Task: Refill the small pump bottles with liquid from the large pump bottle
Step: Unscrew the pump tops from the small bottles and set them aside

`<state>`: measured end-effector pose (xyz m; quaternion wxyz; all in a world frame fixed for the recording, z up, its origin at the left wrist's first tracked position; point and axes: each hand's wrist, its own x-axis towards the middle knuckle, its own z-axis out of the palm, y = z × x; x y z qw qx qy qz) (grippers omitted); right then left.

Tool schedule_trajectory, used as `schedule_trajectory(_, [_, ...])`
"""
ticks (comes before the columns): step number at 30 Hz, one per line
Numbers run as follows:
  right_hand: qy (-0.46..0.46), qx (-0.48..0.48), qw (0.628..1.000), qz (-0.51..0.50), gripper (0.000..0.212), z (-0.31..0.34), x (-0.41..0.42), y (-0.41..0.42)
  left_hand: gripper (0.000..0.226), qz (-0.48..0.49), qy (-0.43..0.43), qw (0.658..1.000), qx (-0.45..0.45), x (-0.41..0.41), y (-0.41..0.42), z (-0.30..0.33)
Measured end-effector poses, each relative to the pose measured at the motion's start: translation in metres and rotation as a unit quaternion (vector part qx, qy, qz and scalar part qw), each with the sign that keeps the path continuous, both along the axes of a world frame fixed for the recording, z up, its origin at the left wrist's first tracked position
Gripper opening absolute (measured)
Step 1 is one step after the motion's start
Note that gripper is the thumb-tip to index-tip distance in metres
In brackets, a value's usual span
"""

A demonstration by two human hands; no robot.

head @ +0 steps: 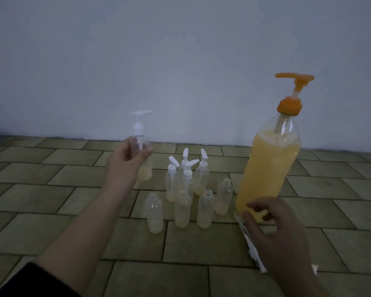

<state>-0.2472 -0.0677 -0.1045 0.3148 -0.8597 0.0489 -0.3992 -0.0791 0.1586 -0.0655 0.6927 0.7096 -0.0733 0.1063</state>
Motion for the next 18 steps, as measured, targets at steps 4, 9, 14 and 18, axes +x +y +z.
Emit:
schedule_trajectory(4, [0.023,0.164,0.978,0.125,0.014,0.071,0.019,0.04,0.061,-0.025,-0.043,0.999,0.012,-0.049,-0.011,0.037])
schedule_trajectory(9, [0.062,0.216,0.96,0.167,0.021,0.11,0.038,0.07,0.054,-0.08,-0.038,0.99,0.108,-0.095,-0.027,0.031])
schedule_trajectory(14, [0.127,0.187,0.949,0.218,0.005,0.112,0.032,0.059,0.048,-0.197,-0.011,0.979,0.059,-0.103,-0.022,0.026])
schedule_trajectory(18, [0.122,0.288,0.913,0.26,0.032,0.113,0.029,0.046,0.039,-0.212,-0.01,0.977,0.014,-0.106,-0.024,0.03])
